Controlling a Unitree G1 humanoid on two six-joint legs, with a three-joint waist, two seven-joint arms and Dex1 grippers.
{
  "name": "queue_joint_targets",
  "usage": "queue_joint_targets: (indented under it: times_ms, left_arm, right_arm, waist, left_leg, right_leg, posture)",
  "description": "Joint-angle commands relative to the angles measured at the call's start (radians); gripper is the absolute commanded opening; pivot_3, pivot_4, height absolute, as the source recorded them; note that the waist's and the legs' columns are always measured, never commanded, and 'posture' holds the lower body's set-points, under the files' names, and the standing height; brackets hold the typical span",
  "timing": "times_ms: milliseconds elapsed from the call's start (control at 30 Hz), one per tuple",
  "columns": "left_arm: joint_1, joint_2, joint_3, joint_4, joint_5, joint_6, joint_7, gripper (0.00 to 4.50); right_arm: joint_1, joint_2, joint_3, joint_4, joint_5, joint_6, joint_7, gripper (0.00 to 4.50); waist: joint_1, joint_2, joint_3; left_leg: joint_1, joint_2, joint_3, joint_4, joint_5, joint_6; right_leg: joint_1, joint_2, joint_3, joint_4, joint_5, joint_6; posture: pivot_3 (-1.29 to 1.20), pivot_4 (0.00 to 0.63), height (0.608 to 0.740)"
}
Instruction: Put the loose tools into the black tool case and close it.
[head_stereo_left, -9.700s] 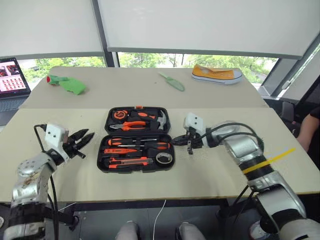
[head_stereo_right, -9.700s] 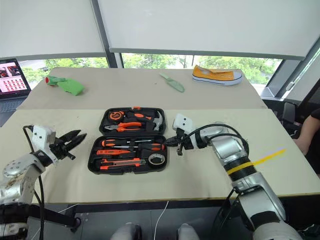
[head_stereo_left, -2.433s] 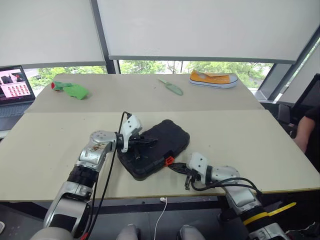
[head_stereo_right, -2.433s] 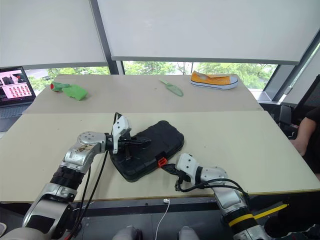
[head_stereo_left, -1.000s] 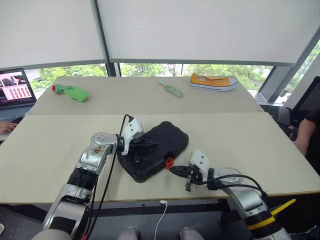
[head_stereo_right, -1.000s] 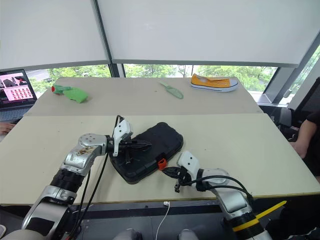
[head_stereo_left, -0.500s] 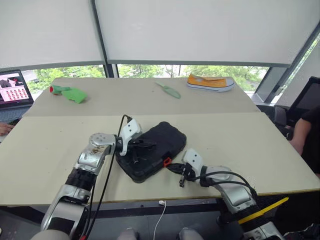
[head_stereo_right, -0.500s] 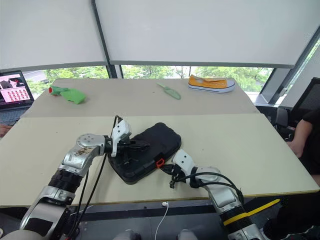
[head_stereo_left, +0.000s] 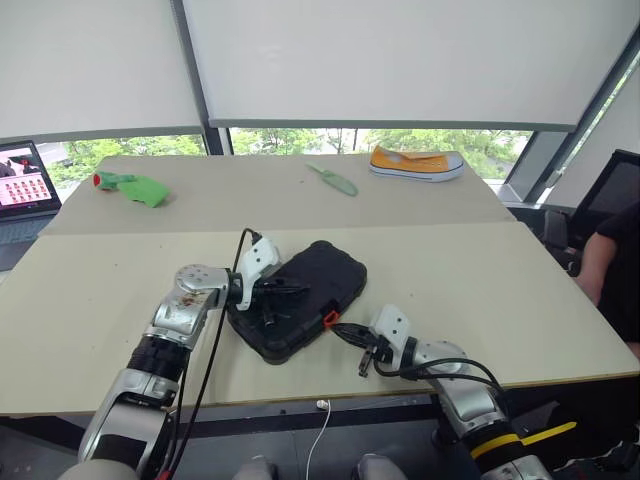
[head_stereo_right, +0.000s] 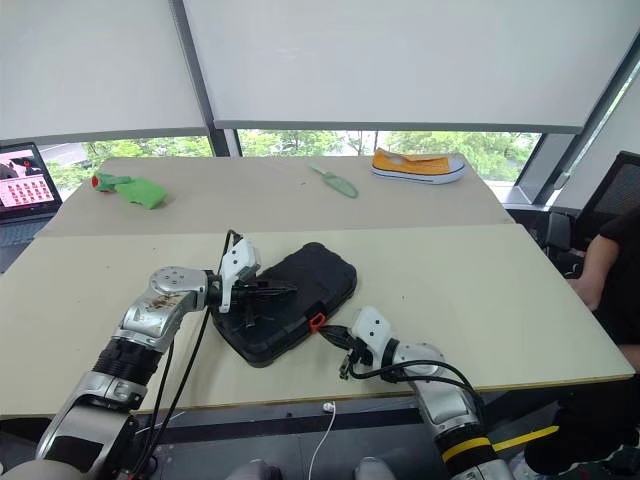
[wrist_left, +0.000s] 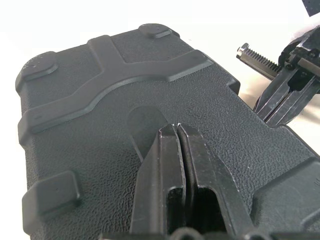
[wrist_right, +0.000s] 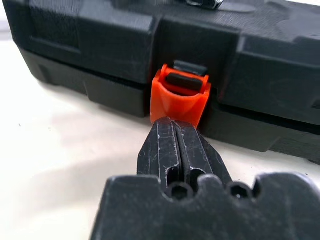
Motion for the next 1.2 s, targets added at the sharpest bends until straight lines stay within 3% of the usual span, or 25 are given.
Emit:
queue_joint_targets:
  times_ms: [33, 67, 167, 333, 967, 1100, 1200]
  left_arm:
    - [0.088, -0.010, -0.094, 0.071, 0.055, 0.074, -0.020, 0.12]
    - [0.089, -0.009, -0.092, 0.070, 0.055, 0.072, -0.021, 0.12]
    - [0.096, -0.005, -0.086, 0.064, 0.055, 0.070, -0.024, 0.00]
    - [0.106, 0.003, -0.084, 0.052, 0.054, 0.076, -0.029, 0.00]
    - [0.118, 0.027, -0.087, 0.014, 0.048, 0.105, -0.039, 0.00]
    - [0.117, 0.026, -0.087, 0.013, 0.048, 0.110, -0.039, 0.00]
    - [0.113, 0.025, -0.087, 0.017, 0.049, 0.110, -0.040, 0.00]
  right_arm:
    - [0.027, -0.029, -0.044, -0.171, 0.084, 0.171, -0.011, 0.00]
    - [0.049, -0.040, -0.055, -0.211, 0.112, 0.246, -0.019, 0.00]
    - [0.105, -0.052, -0.069, -0.315, 0.125, 0.372, -0.074, 0.77]
    - [0.125, -0.010, -0.058, -0.393, 0.117, 0.483, -0.184, 2.46]
    - [0.083, 0.105, 0.007, -0.356, 0.092, 0.482, -0.273, 2.46]
    - [0.087, 0.098, 0.008, -0.352, 0.077, 0.473, -0.279, 1.39]
    - [0.095, 0.080, 0.014, -0.359, 0.069, 0.471, -0.262, 1.27]
  waist:
    - [0.004, 0.000, 0.000]
    - [0.008, 0.001, -0.001]
    - [0.021, 0.001, -0.002]
    - [0.023, 0.003, -0.004]
    - [0.011, 0.002, -0.004]
    - [0.010, 0.001, -0.004]
    - [0.010, 0.001, -0.004]
  left_leg:
    - [0.000, 0.000, 0.000, -0.001, 0.000, 0.000]
    - [0.000, 0.000, 0.000, -0.003, 0.000, 0.000]
    - [0.000, -0.001, 0.001, -0.009, 0.000, 0.000]
    - [-0.001, -0.001, 0.001, -0.014, 0.000, 0.000]
    - [-0.001, 0.000, 0.000, -0.016, 0.000, 0.000]
    - [-0.001, 0.000, 0.000, -0.016, 0.000, 0.000]
    - [-0.001, 0.000, 0.000, -0.016, 0.000, 0.000]
  right_leg:
    - [0.000, 0.000, 0.000, -0.001, 0.000, 0.000]
    - [0.000, 0.000, 0.000, -0.004, 0.000, 0.000]
    - [0.001, -0.001, 0.000, -0.009, 0.000, -0.001]
    - [0.001, 0.000, 0.000, -0.011, -0.002, -0.003]
    - [-0.001, 0.001, -0.001, -0.013, -0.002, -0.003]
    - [-0.002, 0.001, -0.002, -0.013, -0.003, -0.003]
    - [-0.002, 0.001, -0.002, -0.013, -0.003, -0.003]
  posture:
    - [0.00, 0.150, 0.740]
    - [0.00, 0.150, 0.740]
    - [0.00, 0.150, 0.740]
    - [0.00, 0.150, 0.740]
    - [0.00, 0.150, 0.740]
    - [0.00, 0.150, 0.740]
    - [0.00, 0.150, 0.740]
